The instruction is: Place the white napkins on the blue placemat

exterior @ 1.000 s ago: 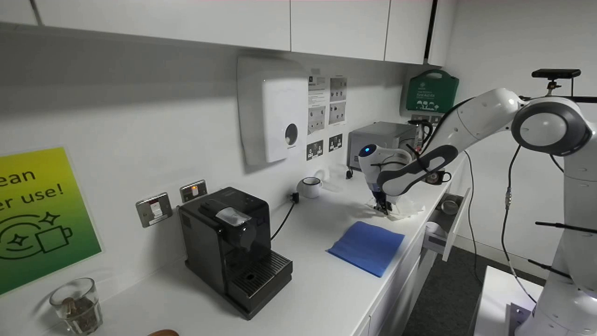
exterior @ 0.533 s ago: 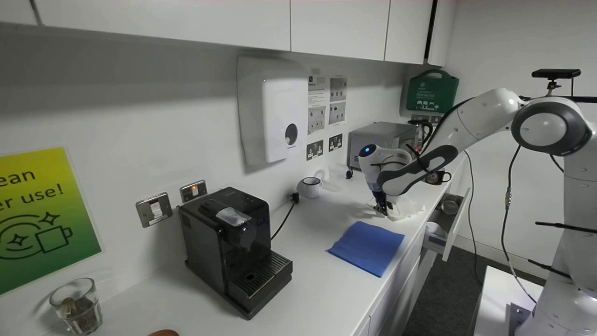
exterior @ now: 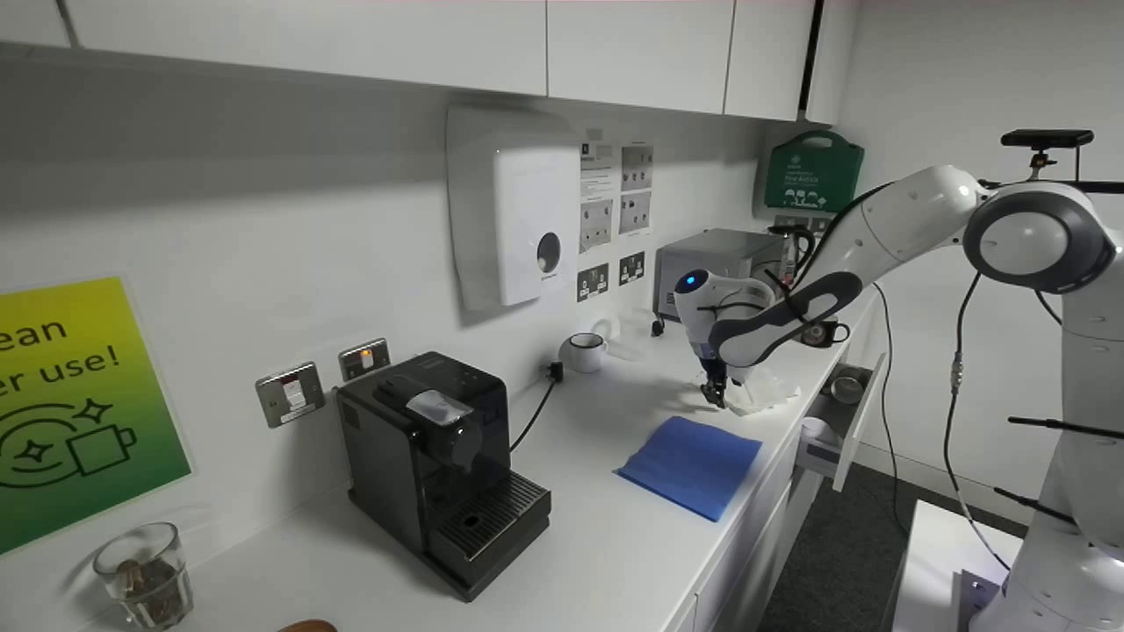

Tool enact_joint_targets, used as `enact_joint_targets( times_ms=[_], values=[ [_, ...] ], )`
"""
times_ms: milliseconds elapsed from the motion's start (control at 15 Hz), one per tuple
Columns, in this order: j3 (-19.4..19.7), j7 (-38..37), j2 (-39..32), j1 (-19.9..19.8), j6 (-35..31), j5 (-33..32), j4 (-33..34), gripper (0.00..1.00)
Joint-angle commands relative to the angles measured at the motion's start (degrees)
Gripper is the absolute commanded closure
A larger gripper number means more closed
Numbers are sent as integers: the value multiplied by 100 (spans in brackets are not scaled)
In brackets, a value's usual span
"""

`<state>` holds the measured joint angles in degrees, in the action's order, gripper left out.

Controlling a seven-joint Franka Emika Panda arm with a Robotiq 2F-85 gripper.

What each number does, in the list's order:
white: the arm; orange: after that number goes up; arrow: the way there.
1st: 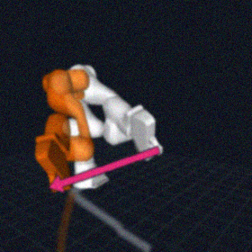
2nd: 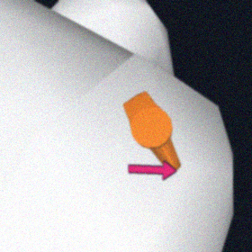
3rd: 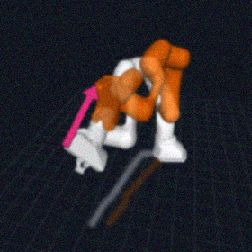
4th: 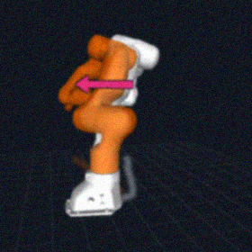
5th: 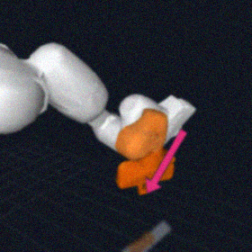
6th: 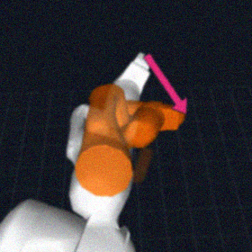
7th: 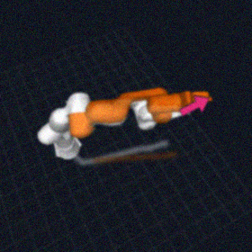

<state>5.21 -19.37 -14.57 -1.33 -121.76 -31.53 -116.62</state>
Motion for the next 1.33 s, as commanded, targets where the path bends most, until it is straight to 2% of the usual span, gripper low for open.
enact_joint_targets(
  times_ms=[0, 67, 200, 733, 1267],
  values=[
    [53, 177, 99, 51, 127, -1, 61, 9],
    [51, 192, 110, 49, 122, 7, 56, 35],
    [53, 193, 110, 49, 131, 3, 67, 35],
    [44, 240, 87, 44, 131, 39, 105, 98],
    [32, 372, 100, 31, 138, 144, 115, 100]
  ],
)
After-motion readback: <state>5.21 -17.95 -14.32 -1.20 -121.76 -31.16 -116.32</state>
